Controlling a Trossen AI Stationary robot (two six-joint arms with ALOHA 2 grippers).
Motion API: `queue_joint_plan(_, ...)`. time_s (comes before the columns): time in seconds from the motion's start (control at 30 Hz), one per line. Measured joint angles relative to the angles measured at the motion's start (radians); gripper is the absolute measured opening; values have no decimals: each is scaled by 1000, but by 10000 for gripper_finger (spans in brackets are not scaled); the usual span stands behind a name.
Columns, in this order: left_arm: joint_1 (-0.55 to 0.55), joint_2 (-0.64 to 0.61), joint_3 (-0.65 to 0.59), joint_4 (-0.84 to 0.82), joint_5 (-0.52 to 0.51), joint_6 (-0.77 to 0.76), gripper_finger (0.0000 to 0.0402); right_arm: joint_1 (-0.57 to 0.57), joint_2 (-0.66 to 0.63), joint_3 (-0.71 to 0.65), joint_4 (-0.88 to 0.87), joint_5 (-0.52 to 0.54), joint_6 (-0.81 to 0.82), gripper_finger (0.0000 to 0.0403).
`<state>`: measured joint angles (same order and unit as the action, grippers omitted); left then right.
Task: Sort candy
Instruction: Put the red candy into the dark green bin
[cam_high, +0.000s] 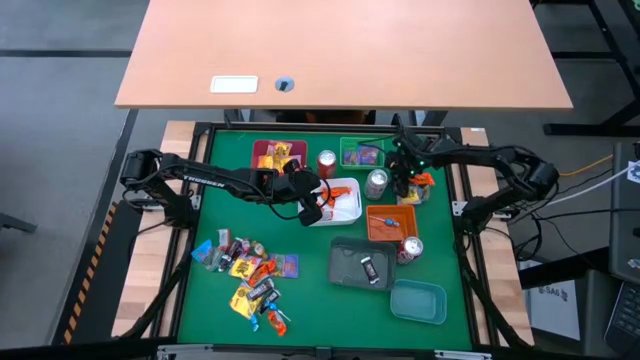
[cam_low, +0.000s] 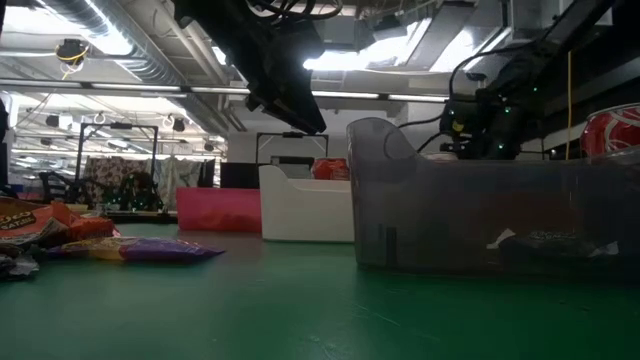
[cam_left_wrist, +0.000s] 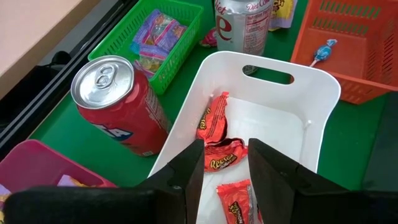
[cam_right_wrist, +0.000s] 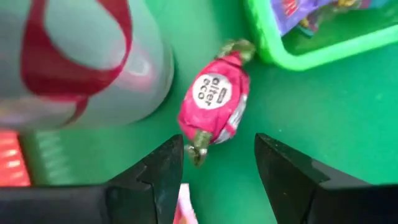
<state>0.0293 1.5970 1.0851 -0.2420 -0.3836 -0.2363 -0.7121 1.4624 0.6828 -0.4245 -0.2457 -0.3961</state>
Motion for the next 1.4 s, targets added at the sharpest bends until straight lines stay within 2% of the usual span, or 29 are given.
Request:
queue_joint_plan(0.1,0,0,0,0,0,0,114,-1,7,-4,12,25,4,198)
queue_joint_plan(0.47,0,0,0,0,0,0,114,-1,8,-4,13,0,4,194)
queue_joint_plan(0.63,0,0,0,0,0,0,114,-1,29,-4,13,-1,4,150)
queue_joint_plan(0.97,0,0,0,0,0,0,114,-2,74,0,30,-8,3,11)
queue_joint_plan(1.2,0,0,0,0,0,0,114,-2,69,-2,32,-19,3,15)
queue_joint_plan(1.4,0,0,0,0,0,1,114,-1,7,-7,-9,-29,4,6)
